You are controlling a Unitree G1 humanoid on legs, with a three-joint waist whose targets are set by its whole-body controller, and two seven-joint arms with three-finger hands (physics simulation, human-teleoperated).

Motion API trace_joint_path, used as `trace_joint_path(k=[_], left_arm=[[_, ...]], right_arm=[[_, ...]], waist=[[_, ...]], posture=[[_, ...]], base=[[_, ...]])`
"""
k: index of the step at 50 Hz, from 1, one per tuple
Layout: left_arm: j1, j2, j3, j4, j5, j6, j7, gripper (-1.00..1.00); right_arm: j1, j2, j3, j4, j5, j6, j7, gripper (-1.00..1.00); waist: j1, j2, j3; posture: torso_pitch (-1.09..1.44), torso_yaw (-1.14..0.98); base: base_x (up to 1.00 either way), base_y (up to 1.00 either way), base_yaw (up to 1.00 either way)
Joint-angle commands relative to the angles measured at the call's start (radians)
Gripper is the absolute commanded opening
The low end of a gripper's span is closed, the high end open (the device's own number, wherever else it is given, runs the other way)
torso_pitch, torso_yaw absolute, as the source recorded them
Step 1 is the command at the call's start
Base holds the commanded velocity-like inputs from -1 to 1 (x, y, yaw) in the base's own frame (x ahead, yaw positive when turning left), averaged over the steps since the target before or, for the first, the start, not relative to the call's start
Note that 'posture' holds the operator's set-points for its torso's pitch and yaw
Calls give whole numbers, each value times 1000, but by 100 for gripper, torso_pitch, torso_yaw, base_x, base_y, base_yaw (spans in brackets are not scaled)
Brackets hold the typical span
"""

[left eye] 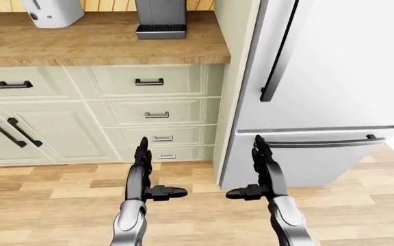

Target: Navigate to the stove.

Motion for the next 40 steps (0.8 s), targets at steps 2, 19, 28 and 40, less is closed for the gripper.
trace_joint_path(k=[2,19,28,40], left_arm=[[-17,2,0,-43,-2,-31,0,100],[-17,2,0,-43,-2,-31,0,100],[-17,2,0,-43,-2,-31,0,100],[-17,2,0,-43,-2,-31,0,100]], right_arm=[[-23,-2,-5,-26,7,-41,1,100],[-22,-2,-4,-31,11,-33,1,100],[-26,-2,-5,-15,10,-47,2,100],[-17,-1,-2,-46,10,-26,0,100]], waist=[[0,0,-17],[-2,3,3],[-6,26,12],[-10,-33,9]], posture=[[0,0],[0,0],[0,0],[0,0]], base=[[0,4,0],[0,6,0],[0,18,0],[0,18,0]])
